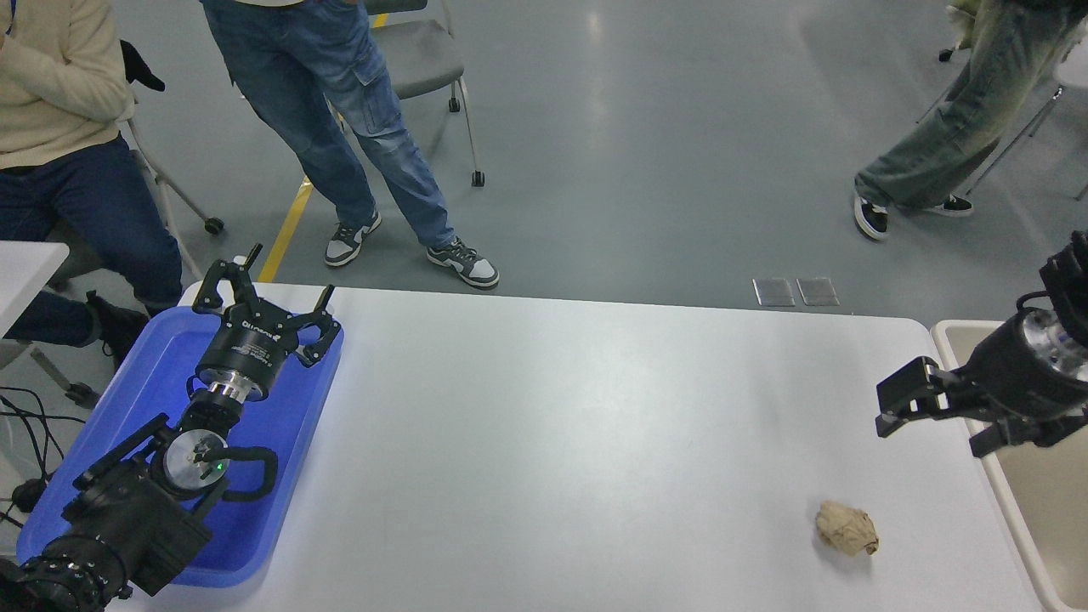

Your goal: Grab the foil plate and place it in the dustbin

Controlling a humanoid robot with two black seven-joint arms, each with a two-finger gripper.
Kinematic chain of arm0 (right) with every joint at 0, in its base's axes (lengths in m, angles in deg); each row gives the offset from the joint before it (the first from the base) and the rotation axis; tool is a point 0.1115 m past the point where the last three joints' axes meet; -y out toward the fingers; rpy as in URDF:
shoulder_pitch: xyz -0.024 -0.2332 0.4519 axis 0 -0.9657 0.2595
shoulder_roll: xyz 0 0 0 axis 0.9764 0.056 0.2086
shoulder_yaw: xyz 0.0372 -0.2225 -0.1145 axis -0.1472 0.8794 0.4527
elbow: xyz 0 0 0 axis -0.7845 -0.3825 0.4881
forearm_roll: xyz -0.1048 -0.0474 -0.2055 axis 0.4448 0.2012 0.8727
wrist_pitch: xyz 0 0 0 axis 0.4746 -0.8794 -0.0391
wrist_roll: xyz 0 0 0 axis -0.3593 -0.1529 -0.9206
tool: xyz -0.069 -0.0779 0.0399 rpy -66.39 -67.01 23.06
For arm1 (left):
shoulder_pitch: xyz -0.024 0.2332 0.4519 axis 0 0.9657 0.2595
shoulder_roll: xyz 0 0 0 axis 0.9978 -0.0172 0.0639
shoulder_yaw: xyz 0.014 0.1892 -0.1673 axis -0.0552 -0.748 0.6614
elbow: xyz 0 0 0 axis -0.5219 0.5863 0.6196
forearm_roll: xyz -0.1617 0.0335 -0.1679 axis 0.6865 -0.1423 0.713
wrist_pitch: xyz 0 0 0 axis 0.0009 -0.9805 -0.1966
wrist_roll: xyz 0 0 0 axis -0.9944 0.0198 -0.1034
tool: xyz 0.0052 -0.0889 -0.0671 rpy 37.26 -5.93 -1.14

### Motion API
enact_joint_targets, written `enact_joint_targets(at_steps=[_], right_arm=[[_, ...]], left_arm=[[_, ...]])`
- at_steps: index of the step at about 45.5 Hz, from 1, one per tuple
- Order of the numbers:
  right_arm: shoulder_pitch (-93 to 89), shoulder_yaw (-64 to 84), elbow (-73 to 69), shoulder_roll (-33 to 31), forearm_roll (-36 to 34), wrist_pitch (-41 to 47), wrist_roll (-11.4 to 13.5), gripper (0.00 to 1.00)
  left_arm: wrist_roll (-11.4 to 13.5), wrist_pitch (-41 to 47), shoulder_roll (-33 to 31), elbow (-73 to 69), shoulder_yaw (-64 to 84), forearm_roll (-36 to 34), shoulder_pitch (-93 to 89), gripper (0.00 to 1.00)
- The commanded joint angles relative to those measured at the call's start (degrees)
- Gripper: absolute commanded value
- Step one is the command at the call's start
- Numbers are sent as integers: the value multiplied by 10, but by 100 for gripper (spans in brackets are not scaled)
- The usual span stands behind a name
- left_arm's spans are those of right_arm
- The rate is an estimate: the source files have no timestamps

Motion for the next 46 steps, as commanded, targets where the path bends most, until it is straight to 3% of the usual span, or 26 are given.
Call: enact_joint_targets(at_steps=[1,10,46], right_arm=[[103,26,-19,36,-8,28,0,100],[202,91,-18,86,-9,28,0,100],[253,120,-20,93,-13,28,0,100]], left_arm=[[0,0,0,0,0,0,0,100],[0,0,0,0,0,0,1,100],[0,0,0,0,0,0,1,100]])
